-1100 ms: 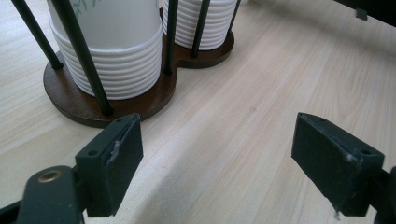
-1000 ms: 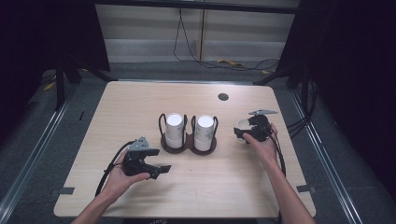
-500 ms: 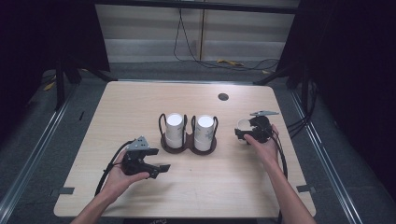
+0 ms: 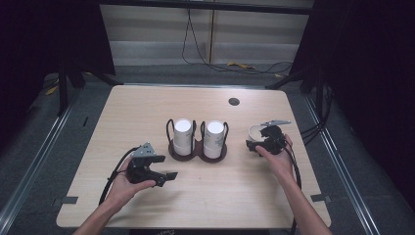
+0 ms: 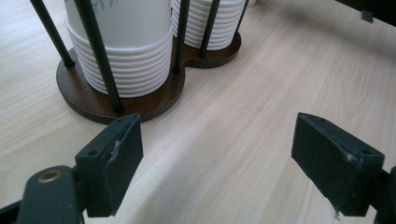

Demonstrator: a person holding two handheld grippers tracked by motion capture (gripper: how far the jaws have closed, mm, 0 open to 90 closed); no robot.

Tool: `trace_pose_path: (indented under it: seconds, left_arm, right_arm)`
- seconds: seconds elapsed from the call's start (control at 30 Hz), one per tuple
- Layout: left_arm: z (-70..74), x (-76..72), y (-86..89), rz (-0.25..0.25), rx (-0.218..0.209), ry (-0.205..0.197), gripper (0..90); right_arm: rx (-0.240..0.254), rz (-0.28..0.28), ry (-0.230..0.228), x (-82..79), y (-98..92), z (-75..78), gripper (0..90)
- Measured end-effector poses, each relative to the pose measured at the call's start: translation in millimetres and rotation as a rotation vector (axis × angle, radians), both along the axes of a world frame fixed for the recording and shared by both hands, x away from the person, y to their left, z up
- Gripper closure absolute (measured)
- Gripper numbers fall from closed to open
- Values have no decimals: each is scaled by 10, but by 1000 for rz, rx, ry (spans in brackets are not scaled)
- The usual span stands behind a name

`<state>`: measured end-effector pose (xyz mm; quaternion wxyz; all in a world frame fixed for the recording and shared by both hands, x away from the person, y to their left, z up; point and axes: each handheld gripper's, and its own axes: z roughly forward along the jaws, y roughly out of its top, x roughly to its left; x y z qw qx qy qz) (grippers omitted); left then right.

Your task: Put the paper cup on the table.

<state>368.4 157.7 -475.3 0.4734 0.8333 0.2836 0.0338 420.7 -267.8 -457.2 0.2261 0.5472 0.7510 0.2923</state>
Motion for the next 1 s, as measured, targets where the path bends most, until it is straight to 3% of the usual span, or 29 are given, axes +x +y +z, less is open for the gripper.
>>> trace_pose_path:
  seconds: [0.47,0.57,1.0]
  left_arm:
    - [0,-2,3,11,11,6,167]
    - [-3,6,10,19,4,11,167]
    - [-11,9,7,24,8,34,168]
  right_arm:
    - [68,-11,-46,-327,-37,71,139]
    - [74,-10,-74,-434,-40,90,139]
    - [81,92,-148,-931,169,104,149]
